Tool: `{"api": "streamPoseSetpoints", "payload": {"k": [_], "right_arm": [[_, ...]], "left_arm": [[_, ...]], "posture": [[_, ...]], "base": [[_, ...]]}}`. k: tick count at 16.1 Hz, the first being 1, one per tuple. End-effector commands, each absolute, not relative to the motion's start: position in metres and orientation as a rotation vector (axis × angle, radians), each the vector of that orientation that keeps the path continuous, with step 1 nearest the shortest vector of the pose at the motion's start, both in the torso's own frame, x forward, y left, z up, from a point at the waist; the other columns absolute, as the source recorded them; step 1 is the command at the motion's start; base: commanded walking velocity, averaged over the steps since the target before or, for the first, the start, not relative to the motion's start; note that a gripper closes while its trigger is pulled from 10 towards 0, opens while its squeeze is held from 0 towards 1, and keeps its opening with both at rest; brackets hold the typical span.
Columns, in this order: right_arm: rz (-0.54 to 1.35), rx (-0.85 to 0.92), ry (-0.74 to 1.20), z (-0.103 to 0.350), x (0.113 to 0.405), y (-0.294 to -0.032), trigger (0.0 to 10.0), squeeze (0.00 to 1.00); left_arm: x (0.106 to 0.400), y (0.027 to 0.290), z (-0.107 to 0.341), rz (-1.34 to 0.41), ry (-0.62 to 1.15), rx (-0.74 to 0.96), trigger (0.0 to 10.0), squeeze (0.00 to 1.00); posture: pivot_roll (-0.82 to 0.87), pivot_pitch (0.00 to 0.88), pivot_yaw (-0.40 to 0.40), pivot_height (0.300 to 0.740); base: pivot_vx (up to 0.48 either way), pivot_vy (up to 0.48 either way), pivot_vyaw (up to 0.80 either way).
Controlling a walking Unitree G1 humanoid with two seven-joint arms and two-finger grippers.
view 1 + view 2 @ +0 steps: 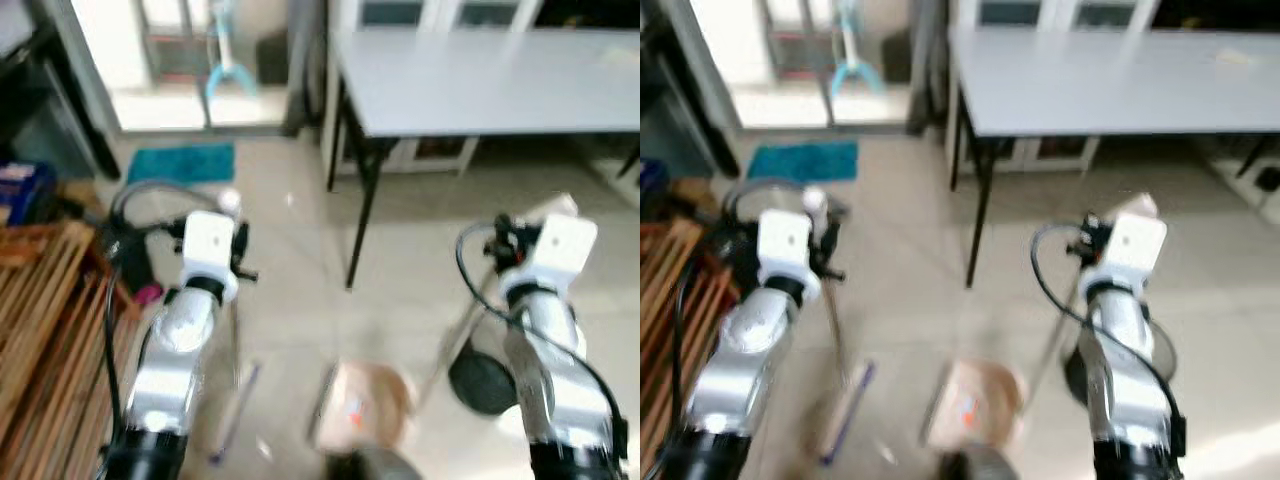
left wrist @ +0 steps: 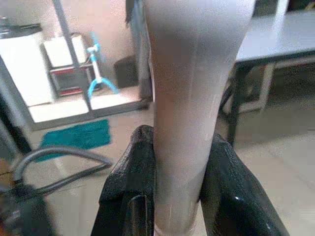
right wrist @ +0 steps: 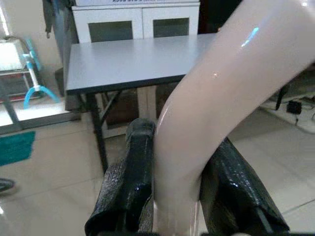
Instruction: Sweep floor
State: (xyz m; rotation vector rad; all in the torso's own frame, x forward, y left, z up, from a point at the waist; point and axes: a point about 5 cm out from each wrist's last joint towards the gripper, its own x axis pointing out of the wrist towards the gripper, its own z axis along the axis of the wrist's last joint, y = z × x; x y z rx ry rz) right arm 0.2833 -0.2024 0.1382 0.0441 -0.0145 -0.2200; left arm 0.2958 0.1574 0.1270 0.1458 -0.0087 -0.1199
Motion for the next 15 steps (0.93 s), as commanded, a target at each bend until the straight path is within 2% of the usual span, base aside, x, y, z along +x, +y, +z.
{"api": "streamPoseSetpoints", "payload": {"k": [1, 8, 15], "right_arm": [[-0.218, 0.047, -0.048, 0.1472, 0.286, -0.2019, 10.0, 0.0], [-0.202, 0.039, 0.001, 0.1415, 0.2854, -0.2024, 10.0, 0.0], [-0.201, 0.044, 0.015, 0.1395, 0.2801, -0.2017, 10.0, 0.0]], "left_arm": [[0.2981, 0.1523, 0.1343, -0.144, -0.044, 0.148, 10.0, 0.0], [0.2958, 0.1589, 0.1286, -0.12, -0.027, 0.157, 10.0, 0.0], [0.2965, 0.1515, 0.127, -0.165, -0.021, 0.152, 10.0, 0.0]], "posture": [[-0.01, 0.0, -0.008, 0.74], [-0.02, 0.0, -0.018, 0.74], [-0.03, 0.0, -0.013, 0.74]], "base": [[0.0, 0.0, -0.8], [0.0, 0.0, -0.8], [0.0, 0.0, -0.8]]}}
